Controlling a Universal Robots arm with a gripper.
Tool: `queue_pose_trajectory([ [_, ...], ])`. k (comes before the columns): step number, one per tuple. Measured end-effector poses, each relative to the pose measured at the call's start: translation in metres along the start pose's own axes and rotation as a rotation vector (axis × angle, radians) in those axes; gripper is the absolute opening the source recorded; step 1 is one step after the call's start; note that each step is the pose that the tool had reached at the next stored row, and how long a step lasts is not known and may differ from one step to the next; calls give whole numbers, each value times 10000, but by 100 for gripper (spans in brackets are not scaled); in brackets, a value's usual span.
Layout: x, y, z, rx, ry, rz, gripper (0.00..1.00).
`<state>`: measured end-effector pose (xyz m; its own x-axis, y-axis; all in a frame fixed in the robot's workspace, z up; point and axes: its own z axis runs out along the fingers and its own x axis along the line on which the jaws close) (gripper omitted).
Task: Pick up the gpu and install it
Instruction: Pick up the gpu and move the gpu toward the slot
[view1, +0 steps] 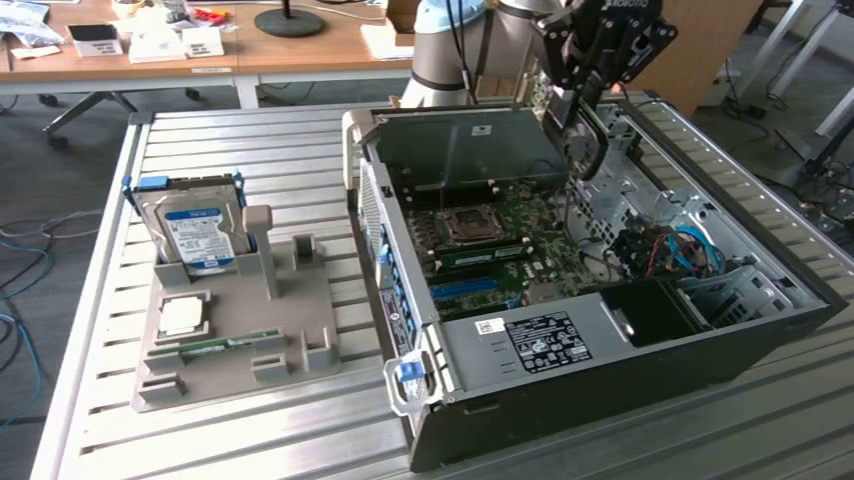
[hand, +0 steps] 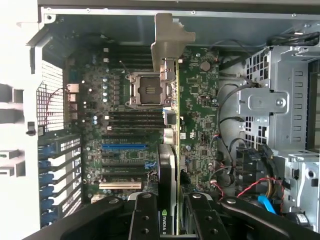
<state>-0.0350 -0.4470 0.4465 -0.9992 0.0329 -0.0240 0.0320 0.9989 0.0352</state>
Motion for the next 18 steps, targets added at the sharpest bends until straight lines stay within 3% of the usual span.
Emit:
queue_pose_trajectory([
  [18, -273, 9, 7, 0, 0, 0, 27],
])
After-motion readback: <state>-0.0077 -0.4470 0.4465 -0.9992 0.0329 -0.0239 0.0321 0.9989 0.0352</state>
